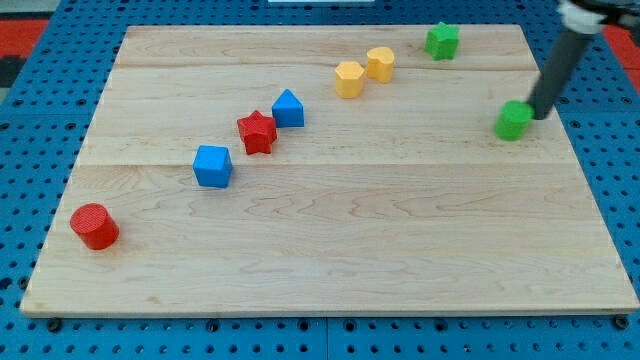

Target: Drag the green circle diagonally bottom right to the blue cube

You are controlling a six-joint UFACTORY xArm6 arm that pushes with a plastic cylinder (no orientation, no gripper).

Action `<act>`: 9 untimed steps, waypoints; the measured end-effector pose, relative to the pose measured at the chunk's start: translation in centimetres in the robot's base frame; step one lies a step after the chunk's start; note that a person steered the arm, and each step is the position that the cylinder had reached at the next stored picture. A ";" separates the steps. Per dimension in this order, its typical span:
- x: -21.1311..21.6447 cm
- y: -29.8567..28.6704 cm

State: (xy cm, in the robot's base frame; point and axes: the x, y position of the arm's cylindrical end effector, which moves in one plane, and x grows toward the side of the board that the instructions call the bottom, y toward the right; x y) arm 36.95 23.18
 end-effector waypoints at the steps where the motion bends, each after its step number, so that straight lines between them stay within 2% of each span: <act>1: 2.5 -7.1; 2: 5.4 -12.1; 4: 11.7 -12.7; 6: 12.9 -8.2; 9: 12.9 -9.0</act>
